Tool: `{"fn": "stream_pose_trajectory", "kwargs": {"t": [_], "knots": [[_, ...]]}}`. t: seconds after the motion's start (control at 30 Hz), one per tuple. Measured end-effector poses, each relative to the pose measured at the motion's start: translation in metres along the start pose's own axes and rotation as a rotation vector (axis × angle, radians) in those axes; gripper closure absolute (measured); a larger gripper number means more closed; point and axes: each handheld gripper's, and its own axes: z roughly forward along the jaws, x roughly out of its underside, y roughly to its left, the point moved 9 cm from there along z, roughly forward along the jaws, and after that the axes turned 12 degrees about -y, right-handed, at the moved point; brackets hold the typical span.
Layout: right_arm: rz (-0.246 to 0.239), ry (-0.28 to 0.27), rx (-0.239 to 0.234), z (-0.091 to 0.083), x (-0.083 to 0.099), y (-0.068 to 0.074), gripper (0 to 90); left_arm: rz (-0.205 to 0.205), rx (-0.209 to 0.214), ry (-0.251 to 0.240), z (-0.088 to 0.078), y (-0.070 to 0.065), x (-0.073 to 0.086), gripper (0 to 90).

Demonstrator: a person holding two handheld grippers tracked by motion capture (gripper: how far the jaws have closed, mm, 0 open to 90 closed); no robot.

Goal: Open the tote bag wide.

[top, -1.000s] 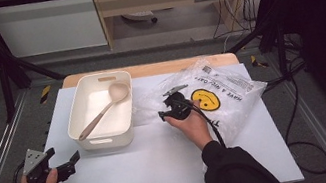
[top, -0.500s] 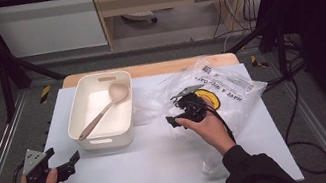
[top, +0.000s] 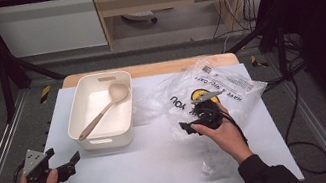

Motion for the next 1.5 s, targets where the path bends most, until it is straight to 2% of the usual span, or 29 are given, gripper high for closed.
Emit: {"fn": "stream_pose_trajectory", "kwargs": {"t": [0.2, 0.37, 0.63, 0.77, 0.93, 1.13, 1.27, 1.5], "knots": [[0.021, 0.005, -0.004, -0.003, 0.016, -0.004, 7.6, -0.003, 0.007, 0.002, 0.001, -0.001, 0.001, 5.7], [0.011, 0.022, -0.010, 0.001, 0.022, -0.003, 8.6, 0.001, 0.014, 0.005, 0.001, -0.003, 0.001, 5.8], [-0.015, 0.054, -0.014, 0.018, 0.018, 0.003, 8.2, 0.008, 0.020, 0.009, 0.001, -0.004, 0.002, 5.7], [-0.029, 0.073, -0.002, 0.031, 0.015, 0.001, 7.7, 0.007, 0.020, 0.011, 0.001, -0.003, 0.002, 5.7], [-0.048, 0.113, 0.014, 0.044, 0.020, -0.003, 7.8, 0.010, 0.022, 0.011, 0.001, -0.004, 0.002, 5.7], [-0.040, 0.147, 0.030, 0.052, 0.029, -0.008, 8.2, 0.010, 0.021, 0.010, 0.001, -0.004, 0.002, 5.7], [-0.044, 0.152, 0.035, 0.052, 0.031, -0.010, 11.2, 0.011, 0.022, 0.011, 0.001, -0.004, 0.002, 5.8], [-0.051, 0.137, 0.054, 0.049, 0.030, -0.016, 25.3, 0.009, 0.022, 0.011, 0.001, -0.004, 0.002, 5.7]]}}
